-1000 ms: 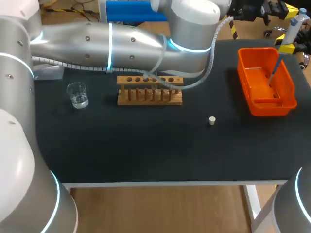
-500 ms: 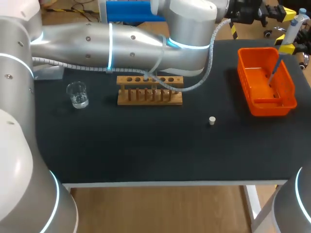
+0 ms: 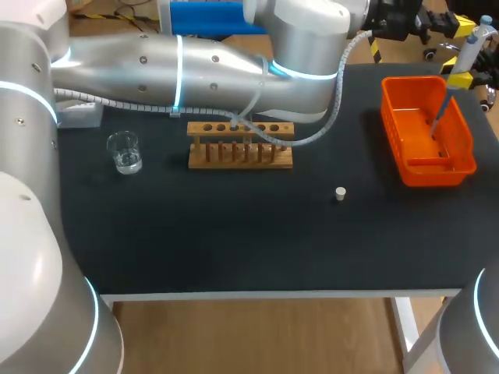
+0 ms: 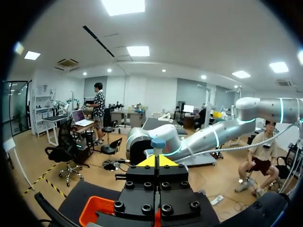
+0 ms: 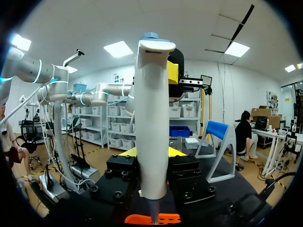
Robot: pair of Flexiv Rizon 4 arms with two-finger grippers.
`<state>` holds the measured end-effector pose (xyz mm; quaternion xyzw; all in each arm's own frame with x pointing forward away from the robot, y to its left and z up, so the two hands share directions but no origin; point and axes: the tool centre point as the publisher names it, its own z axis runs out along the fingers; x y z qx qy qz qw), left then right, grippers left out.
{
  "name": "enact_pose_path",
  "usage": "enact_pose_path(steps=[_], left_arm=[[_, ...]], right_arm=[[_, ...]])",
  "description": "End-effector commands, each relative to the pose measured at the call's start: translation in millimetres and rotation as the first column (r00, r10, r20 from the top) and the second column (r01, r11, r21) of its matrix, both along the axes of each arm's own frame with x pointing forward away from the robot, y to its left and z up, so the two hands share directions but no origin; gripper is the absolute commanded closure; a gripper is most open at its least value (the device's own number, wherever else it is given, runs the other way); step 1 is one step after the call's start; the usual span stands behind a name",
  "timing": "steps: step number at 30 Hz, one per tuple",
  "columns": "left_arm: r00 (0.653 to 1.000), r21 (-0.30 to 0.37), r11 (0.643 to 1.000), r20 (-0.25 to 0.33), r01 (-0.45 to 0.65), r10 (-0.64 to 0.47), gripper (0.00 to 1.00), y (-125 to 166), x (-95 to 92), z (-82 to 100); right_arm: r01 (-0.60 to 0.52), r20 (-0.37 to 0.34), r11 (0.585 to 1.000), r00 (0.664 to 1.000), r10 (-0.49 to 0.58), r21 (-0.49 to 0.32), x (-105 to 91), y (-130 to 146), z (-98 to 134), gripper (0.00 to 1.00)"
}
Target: Invert the test tube, pick up the pipette, mount the tip to pipette, aspirate from beaker and dispense into the tube, eject the tip, return the pipette, and cap with the stopper.
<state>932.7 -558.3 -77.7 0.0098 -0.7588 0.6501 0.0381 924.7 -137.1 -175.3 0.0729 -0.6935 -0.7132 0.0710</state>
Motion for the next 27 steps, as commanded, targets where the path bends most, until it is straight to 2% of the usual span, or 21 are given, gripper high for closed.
enact_pose_path(steps=[1, 27], left_arm=[[1.000, 0.018, 1.000, -0.005, 0.003, -0.003, 1.00, 0, 0.1, -2.0], [0.999, 0.063, 0.998, -0.049, 0.016, -0.013, 1.00, -1, 1.0, -15.5]], right_arm=[[-0.002, 0.001, 1.000, 1.000, 0.002, -0.002, 0.8, 0, 4, 1.00], [-0.002, 0.001, 1.000, 1.000, 0.002, -0.002, 0.8, 0, 4, 1.00]])
